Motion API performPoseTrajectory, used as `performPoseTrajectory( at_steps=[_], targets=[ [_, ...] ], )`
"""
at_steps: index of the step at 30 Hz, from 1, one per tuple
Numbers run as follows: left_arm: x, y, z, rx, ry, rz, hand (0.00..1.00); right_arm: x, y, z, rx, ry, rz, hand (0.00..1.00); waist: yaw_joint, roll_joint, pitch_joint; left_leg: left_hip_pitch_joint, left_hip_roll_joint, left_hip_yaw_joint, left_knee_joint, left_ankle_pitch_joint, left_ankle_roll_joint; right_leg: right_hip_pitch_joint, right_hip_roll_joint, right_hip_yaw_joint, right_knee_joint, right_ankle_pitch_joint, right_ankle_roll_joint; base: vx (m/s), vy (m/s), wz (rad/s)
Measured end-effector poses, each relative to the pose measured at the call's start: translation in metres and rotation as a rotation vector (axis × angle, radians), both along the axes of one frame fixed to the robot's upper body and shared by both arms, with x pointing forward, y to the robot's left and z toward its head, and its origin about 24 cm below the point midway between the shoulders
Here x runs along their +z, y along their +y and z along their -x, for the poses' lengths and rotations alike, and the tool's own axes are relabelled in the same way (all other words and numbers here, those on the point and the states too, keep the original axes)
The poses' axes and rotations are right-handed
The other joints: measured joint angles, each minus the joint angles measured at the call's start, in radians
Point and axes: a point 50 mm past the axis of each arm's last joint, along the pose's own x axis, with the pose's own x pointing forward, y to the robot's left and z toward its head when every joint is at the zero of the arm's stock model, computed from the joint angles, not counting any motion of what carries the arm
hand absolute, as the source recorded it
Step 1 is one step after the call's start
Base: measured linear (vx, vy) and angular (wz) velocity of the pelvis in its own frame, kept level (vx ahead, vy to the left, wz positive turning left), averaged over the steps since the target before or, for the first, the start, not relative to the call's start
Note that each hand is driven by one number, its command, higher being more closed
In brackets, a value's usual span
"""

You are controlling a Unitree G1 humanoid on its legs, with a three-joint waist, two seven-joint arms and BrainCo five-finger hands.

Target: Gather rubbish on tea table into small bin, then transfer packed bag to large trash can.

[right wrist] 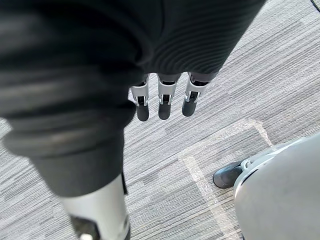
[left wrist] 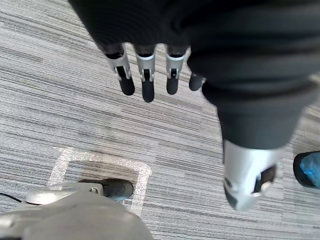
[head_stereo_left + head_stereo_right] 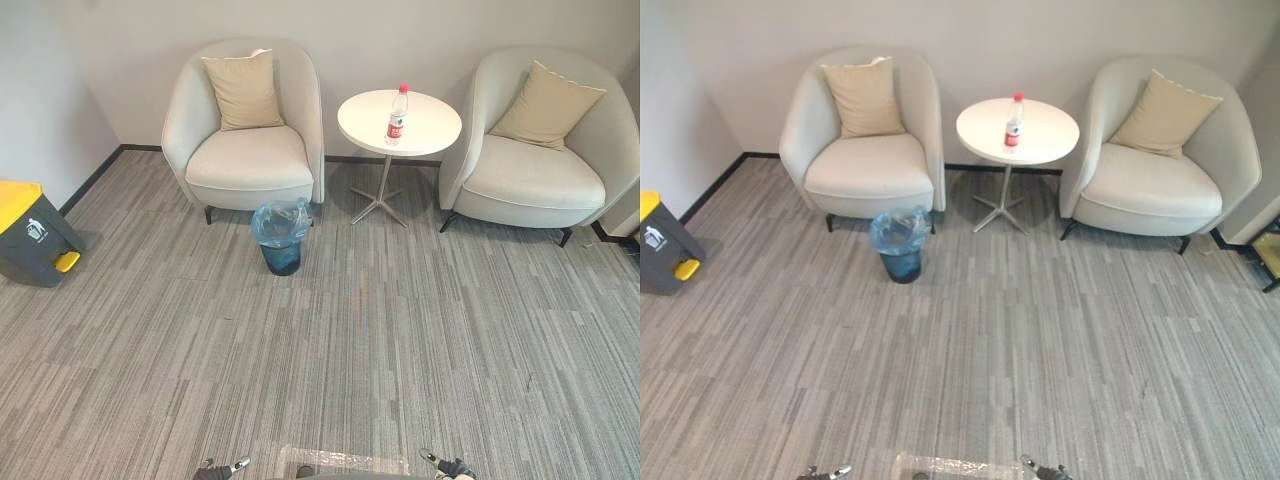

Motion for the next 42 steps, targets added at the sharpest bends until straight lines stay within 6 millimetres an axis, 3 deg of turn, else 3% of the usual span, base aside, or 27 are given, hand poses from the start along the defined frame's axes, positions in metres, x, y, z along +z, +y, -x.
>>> performPoseTrajectory(
  at_steps=[25, 33, 35, 37, 39, 42],
  targets=[
    [0.001, 0.001, -0.003, -0.07, 0.008, -0.012, 0.0, 0.0, 0.001, -0.002, 0.03, -0.004, 0.0, 0.0, -0.001, -0.005, 0.007, -0.001, 0.003, 0.023, 0.0, -0.003, -0.003, 0.001, 0.003, 0.019, -0.016, 0.007, -0.005, 0.0, -0.004, -0.02],
    [0.001, 0.0, -0.006, -0.07, 0.005, -0.01, 0.0, 0.002, 0.0, -0.009, 0.028, -0.023, 0.0, 0.0, -0.001, 0.005, 0.032, -0.002, 0.03, 0.137, 0.015, -0.029, -0.024, -0.043, 0.028, 0.118, 0.025, 0.01, -0.016, -0.03, -0.025, -0.42],
    [0.001, 0.001, -0.011, -0.072, -0.005, -0.01, 0.0, 0.003, -0.002, -0.011, 0.013, -0.039, 0.005, 0.0, -0.001, 0.005, 0.054, -0.041, 0.044, 0.161, 0.14, -0.096, -0.034, -0.056, 0.03, 0.137, 0.072, -0.014, -0.023, 0.0, -0.067, -0.29],
    [0.002, 0.001, -0.015, -0.068, -0.017, -0.011, 0.0, 0.004, -0.004, -0.012, -0.005, -0.05, 0.011, 0.0, -0.001, 0.006, 0.068, -0.101, 0.062, 0.171, 0.31, -0.154, -0.066, -0.058, 0.028, 0.144, 0.101, -0.048, -0.029, -0.02, -0.086, -0.11],
    [0.005, 0.003, -0.021, -0.018, -0.062, -0.011, 0.0, 0.004, -0.003, -0.01, -0.015, -0.053, 0.009, 0.0, 0.009, -0.009, 0.083, -0.221, 0.085, 0.182, 0.598, -0.162, -0.072, -0.061, 0.016, 0.168, 0.154, -0.087, -0.046, 0.0, -0.084, -0.2],
    [0.005, -0.002, -0.017, 0.05, -0.078, 0.01, 0.0, 0.006, -0.007, -0.01, -0.034, -0.068, 0.024, 0.0, 0.024, 0.012, 0.086, -0.33, 0.137, 0.205, 0.81, -0.207, -0.066, -0.05, 0.015, 0.216, 0.199, -0.125, -0.063, 0.11, 0.021, -0.37]
  ],
)
